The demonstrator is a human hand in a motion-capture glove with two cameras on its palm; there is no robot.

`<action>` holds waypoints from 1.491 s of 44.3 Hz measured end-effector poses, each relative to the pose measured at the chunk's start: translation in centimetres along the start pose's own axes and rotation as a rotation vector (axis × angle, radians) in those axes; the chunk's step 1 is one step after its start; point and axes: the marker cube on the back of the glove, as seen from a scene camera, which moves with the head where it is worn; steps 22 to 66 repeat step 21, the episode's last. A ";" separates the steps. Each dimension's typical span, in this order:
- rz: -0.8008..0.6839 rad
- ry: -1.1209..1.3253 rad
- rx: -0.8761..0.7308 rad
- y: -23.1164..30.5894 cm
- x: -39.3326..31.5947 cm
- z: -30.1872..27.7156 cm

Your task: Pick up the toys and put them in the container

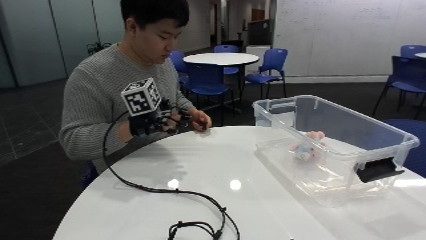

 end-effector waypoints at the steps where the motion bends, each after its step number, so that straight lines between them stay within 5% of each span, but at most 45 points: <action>1: 0.021 -0.012 0.011 1.0 -0.6 0.7; 14: 0.102 -0.079 -0.069 7.8 -4.8 6.4; 66: 0.090 -0.035 -0.067 7.5 -4.3 5.9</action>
